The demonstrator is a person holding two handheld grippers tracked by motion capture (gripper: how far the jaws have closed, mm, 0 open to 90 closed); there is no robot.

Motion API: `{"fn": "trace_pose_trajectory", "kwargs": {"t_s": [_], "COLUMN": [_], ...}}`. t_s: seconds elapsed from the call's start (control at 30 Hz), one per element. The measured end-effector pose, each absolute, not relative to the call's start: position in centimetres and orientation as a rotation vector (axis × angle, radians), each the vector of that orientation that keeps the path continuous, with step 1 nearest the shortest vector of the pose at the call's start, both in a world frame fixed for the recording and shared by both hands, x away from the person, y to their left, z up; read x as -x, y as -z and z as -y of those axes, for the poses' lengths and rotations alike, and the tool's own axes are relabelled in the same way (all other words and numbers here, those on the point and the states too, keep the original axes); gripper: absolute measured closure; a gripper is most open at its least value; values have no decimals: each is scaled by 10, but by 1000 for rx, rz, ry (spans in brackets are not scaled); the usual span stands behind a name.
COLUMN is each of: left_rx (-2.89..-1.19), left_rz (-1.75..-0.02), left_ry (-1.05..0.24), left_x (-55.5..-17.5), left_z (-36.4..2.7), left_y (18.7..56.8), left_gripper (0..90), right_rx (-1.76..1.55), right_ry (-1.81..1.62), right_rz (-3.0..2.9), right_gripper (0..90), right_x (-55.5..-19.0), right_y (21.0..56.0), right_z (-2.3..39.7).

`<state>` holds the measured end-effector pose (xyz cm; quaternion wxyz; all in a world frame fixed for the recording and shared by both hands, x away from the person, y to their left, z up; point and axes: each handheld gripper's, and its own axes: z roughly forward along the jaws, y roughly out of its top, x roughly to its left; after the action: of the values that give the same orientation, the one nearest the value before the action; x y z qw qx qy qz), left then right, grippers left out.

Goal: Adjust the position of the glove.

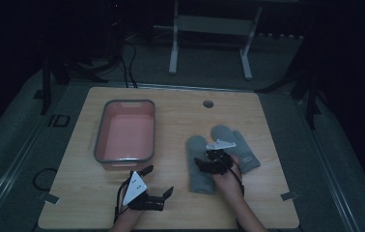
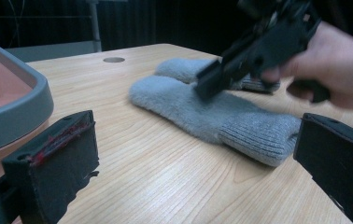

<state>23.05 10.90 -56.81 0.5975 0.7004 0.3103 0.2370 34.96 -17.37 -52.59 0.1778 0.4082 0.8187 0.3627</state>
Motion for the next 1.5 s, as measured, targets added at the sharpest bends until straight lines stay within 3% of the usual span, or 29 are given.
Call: {"fn": "trace_pose_trajectory", "kwargs": {"t_s": [0.3, 0.53, 1.07, 1.37, 1.5], "left_rx": [-1623, -1621, -1622, -1622, -1620], "left_rz": [-725, -726, -726, -727, -730], "left_ry": [-548, -545, -545, -546, -547], "left_x": [-231, -231, -231, -231, -231], "left_z": [-109, -109, -109, -109, -109], "left_y": [568, 568, 568, 568, 568], "left_gripper": [1, 1, 1, 1, 1], "right_rx": [-1137, -1137, -1178, -1129, -1112], "right_ry": [-977, -959, -897, -885, -903], "right_rz": [-2203, -2235, -2335, -2337, -2348], "right_gripper": [428, 424, 388, 464, 545], "right_x": [-376, -400, -416, -406, -403], "right_y": [495, 503, 541, 548, 549], "right_z": [242, 275, 282, 278, 279]}}
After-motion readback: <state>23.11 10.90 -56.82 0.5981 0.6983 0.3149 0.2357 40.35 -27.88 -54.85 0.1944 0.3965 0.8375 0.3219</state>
